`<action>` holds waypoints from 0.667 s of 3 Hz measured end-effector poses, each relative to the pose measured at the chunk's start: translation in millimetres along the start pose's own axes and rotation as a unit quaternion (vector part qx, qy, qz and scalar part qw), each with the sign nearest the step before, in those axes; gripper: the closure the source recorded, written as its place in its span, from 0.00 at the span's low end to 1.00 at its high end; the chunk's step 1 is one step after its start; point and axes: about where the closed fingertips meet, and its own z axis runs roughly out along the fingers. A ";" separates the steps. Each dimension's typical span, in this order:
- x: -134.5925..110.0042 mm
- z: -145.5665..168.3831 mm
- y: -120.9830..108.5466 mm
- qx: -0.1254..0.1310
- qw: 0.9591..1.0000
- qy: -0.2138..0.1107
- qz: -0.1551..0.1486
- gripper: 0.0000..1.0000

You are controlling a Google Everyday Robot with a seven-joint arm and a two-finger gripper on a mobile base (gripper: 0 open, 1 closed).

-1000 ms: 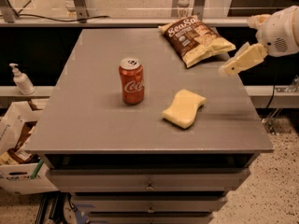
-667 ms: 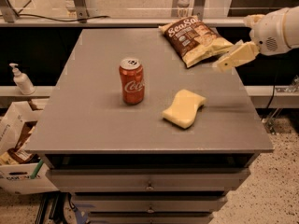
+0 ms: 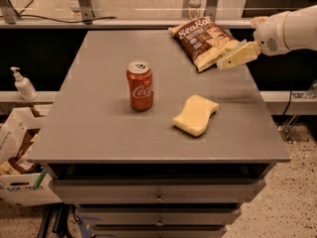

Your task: Pick brown chip bag

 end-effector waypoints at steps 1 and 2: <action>6.5 21.7 -17.8 -0.001 1.000 0.002 0.010 0.00; 16.3 43.2 -35.6 -0.004 1.000 0.005 0.024 0.00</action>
Offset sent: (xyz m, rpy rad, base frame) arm 0.0827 -0.0200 -0.0412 0.0425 0.0587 -0.0455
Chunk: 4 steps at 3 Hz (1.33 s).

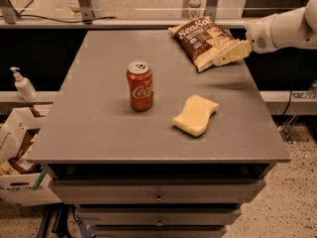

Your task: Pick brown chip bag

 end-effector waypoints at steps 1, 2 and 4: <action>13.4 21.8 -14.2 -0.006 1.000 0.012 0.014 0.00; 25.8 42.9 -24.5 -0.020 0.999 0.018 0.028 0.00; 23.6 63.0 -31.5 -0.038 0.999 0.013 0.023 0.41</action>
Offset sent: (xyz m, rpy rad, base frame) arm 0.0658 -0.0184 -0.0539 0.0378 0.1122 -0.0067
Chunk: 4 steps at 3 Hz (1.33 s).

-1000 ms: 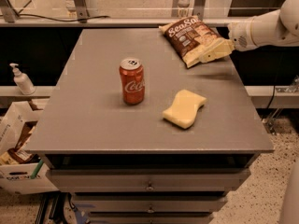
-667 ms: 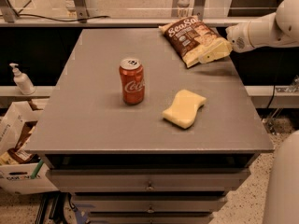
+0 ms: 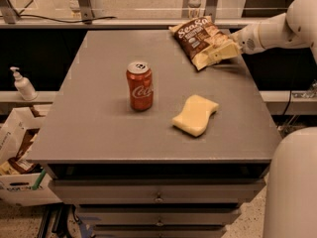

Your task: Pick brown chip bag

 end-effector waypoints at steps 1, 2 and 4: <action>-5.5 0.3 -0.4 -0.002 1.000 -0.006 -0.005 0.64; -27.5 -6.5 6.3 -0.002 0.999 -0.010 -0.031 0.87; -103.4 -38.5 37.8 -0.005 0.992 -0.043 -0.122 1.00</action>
Offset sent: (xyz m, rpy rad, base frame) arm -0.0108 0.0234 0.0661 -0.0567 -0.1094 0.0708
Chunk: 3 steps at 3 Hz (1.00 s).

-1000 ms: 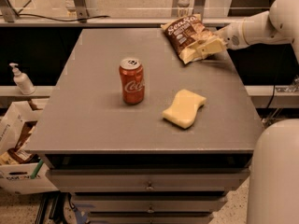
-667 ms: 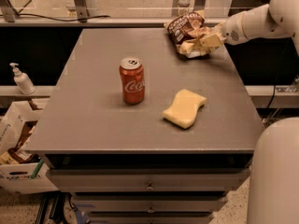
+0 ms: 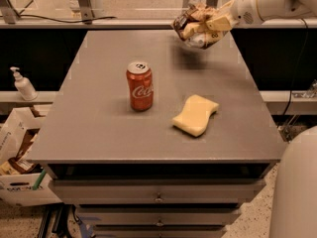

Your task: Pick brown chip bag

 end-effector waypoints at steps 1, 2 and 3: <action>-52.4 -21.2 6.9 0.012 0.998 -0.025 -0.060 1.00; -105.3 -46.1 18.1 0.019 0.992 -0.058 -0.110 1.00; -107.8 -47.2 18.8 0.019 0.992 -0.059 -0.113 1.00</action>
Offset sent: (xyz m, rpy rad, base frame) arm -0.0705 0.0598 0.1665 -0.0402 -0.3544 0.1803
